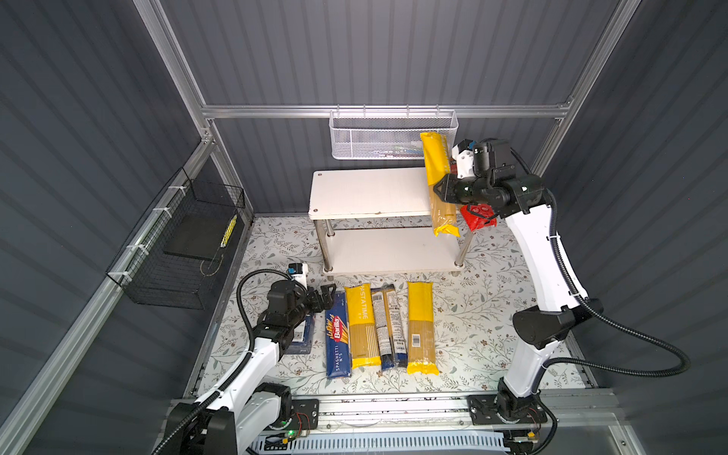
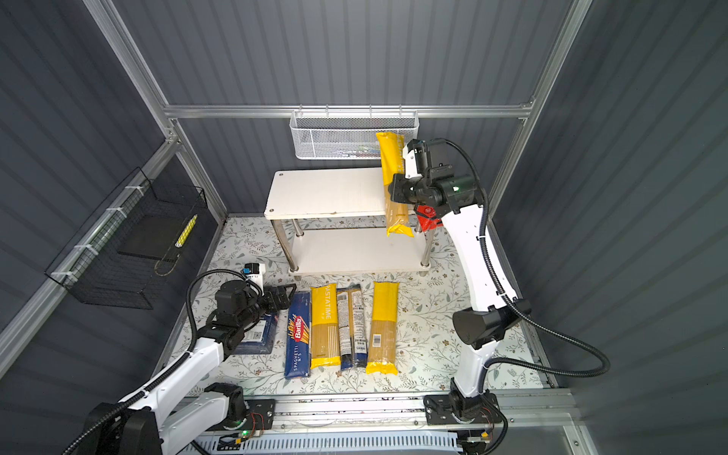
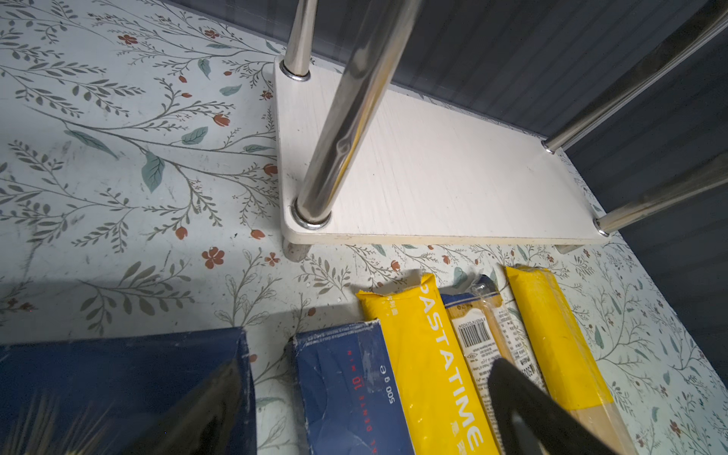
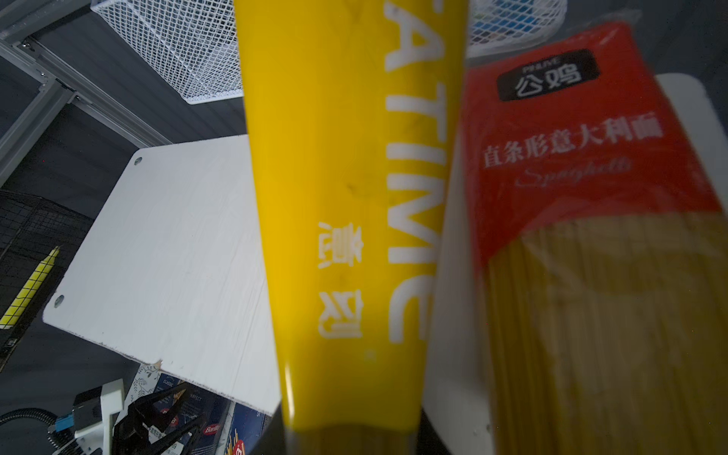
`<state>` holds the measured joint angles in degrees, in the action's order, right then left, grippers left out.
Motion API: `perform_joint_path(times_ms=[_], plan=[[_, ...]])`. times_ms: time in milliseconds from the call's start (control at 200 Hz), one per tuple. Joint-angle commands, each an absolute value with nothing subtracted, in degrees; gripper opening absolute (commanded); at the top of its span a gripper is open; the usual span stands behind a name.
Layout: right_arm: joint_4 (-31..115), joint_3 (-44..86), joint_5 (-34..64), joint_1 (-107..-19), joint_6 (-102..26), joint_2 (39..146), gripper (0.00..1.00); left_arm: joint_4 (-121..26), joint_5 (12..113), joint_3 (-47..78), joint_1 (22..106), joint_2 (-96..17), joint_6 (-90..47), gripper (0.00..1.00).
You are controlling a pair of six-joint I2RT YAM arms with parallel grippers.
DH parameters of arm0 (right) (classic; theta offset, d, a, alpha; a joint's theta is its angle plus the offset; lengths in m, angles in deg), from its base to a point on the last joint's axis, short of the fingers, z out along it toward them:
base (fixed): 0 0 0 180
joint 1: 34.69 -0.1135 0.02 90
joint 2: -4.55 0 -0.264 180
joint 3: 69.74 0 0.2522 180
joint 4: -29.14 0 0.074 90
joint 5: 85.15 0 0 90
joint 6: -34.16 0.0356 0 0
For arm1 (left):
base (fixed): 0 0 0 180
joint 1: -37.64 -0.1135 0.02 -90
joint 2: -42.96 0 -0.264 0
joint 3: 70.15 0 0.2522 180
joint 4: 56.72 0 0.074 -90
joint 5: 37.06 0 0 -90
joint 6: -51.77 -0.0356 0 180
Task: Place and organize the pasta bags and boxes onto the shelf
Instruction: 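Lower the yellow bag onto the top shelf beside the red bag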
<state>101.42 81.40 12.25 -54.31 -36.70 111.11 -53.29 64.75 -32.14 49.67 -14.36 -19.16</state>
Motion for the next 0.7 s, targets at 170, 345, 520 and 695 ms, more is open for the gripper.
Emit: perform_joint_path(times_ms=[170,345,520,695], plan=[[93.28,83.38,13.36,-53.24,-36.55,109.9,0.36,-53.16,65.01,-32.64,50.03,-14.27,-20.13,0.99],[93.0,82.58,14.42,-53.24,-36.08,109.84,0.38,-53.25,64.98,-32.66,50.03,-14.27,-20.17,0.99],[94.52,82.32,14.8,-53.41,-36.75,107.88,0.43,-53.5,65.1,-32.72,50.02,-14.66,-20.04,0.99],[96.51,76.83,13.25,-54.76,-38.95,100.76,0.52,-53.51,65.23,-32.58,50.02,-14.81,-19.94,0.99]])
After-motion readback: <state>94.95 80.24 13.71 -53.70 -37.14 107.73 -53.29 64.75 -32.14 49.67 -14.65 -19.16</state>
